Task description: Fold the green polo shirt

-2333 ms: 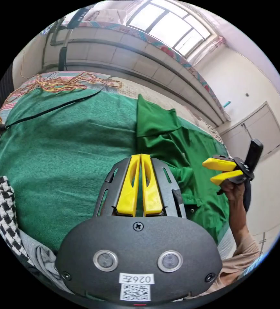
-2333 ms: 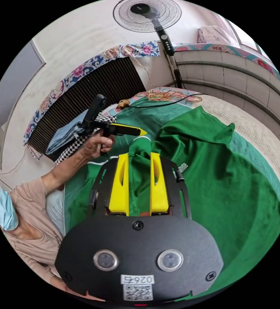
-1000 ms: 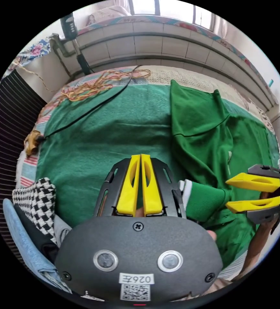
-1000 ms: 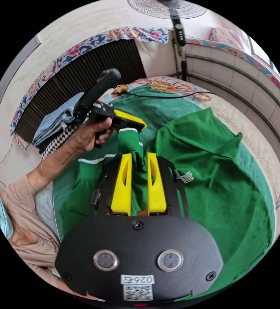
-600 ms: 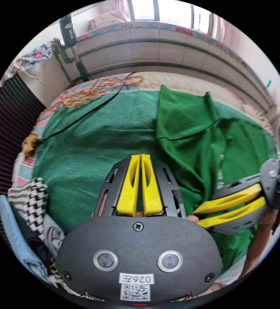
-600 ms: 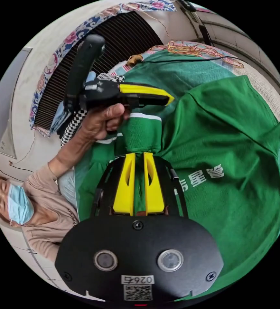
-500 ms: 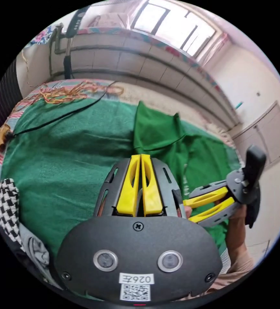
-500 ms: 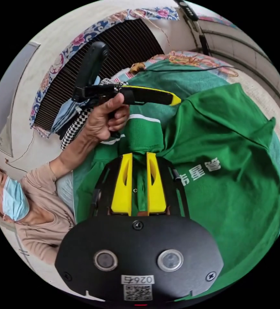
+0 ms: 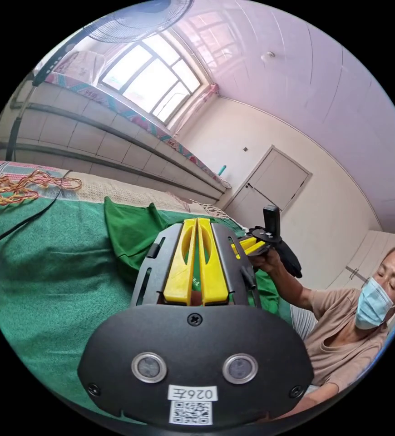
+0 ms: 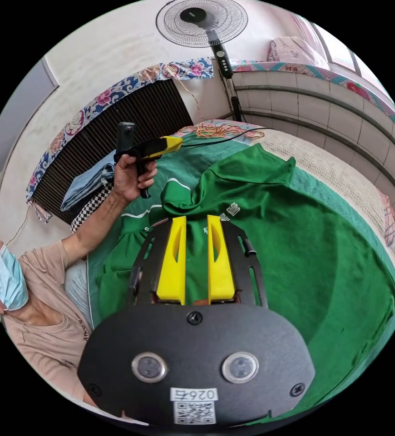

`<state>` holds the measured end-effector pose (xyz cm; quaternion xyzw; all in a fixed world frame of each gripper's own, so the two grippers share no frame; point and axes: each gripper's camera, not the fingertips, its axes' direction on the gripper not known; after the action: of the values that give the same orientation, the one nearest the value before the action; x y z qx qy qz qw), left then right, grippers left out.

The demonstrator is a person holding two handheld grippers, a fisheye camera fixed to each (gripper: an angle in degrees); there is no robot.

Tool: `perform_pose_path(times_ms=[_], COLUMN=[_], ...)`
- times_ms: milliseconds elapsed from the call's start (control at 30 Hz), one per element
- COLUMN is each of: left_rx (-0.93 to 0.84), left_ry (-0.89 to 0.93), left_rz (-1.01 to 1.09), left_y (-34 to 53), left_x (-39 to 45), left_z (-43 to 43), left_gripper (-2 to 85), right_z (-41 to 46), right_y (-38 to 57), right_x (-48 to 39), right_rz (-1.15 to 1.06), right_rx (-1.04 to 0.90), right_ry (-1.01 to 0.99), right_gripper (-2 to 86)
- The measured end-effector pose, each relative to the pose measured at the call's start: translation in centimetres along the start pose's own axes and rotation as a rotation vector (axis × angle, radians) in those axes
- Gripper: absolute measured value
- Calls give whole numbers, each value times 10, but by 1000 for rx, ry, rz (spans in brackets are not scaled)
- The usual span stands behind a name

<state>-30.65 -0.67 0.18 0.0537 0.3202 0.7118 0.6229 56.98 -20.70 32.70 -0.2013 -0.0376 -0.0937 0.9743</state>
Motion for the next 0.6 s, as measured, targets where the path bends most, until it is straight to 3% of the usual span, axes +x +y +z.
perform_pose_path(times_ms=[300, 433, 600], left_rx=[-97, -151, -208], left_ry=[-191, -158, -341], left_rz=[-92, -134, -261], left_y=[-29, -37, -62], left_x=[4, -32, -85], left_z=[-2, 10, 40], left_gripper=[-9, -9, -6], right_z=[30, 44, 78], right_y=[-48, -85, -141], right_x=[3, 24, 64], right_rz=[103, 198, 333], right_rx=[27, 53, 61], right_ry=[47, 86, 161], right_gripper=[41, 33, 45])
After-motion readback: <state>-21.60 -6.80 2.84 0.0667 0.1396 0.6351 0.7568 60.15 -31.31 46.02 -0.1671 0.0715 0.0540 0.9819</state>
